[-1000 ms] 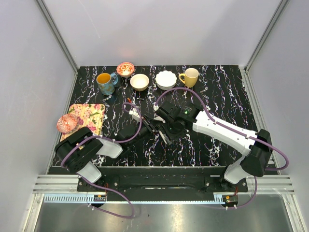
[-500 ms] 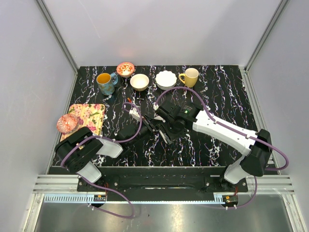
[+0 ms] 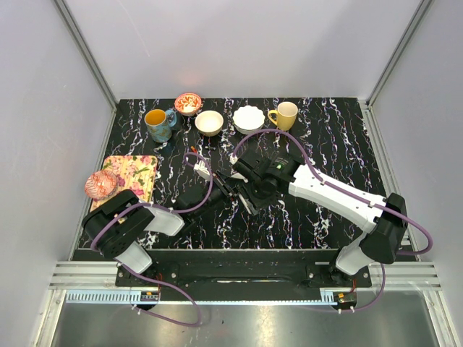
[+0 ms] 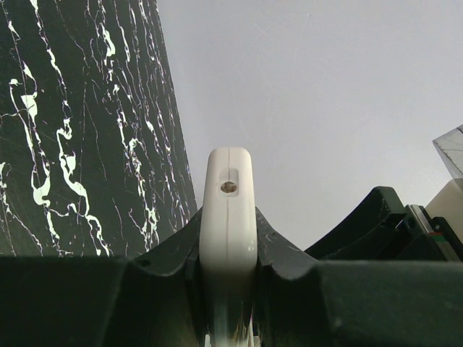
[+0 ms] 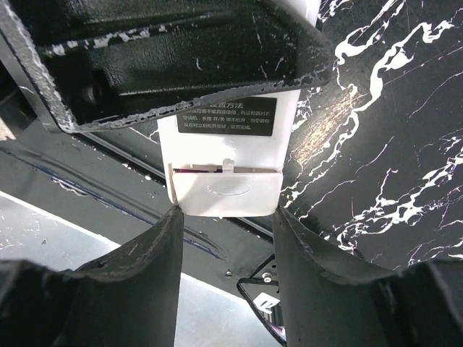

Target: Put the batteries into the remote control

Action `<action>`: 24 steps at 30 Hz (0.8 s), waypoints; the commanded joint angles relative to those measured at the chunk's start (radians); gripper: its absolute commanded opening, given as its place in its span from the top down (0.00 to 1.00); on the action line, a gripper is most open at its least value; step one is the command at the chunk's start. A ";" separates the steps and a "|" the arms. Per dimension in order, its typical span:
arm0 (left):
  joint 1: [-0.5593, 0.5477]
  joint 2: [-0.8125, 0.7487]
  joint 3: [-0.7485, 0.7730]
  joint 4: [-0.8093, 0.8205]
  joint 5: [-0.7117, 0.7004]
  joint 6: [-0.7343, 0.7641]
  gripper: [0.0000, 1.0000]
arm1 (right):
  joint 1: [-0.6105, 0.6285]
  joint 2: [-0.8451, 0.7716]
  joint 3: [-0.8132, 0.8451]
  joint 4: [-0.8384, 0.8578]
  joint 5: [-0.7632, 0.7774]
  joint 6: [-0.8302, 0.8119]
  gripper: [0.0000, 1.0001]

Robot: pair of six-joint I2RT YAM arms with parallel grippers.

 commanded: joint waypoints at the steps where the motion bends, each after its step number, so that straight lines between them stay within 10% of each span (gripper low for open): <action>1: -0.026 -0.022 0.038 0.436 0.010 -0.028 1.00 | -0.001 0.003 0.050 0.051 0.023 0.005 0.73; 24: -0.026 -0.016 0.035 0.436 -0.005 -0.033 1.00 | -0.001 -0.017 0.043 0.048 0.024 0.006 0.45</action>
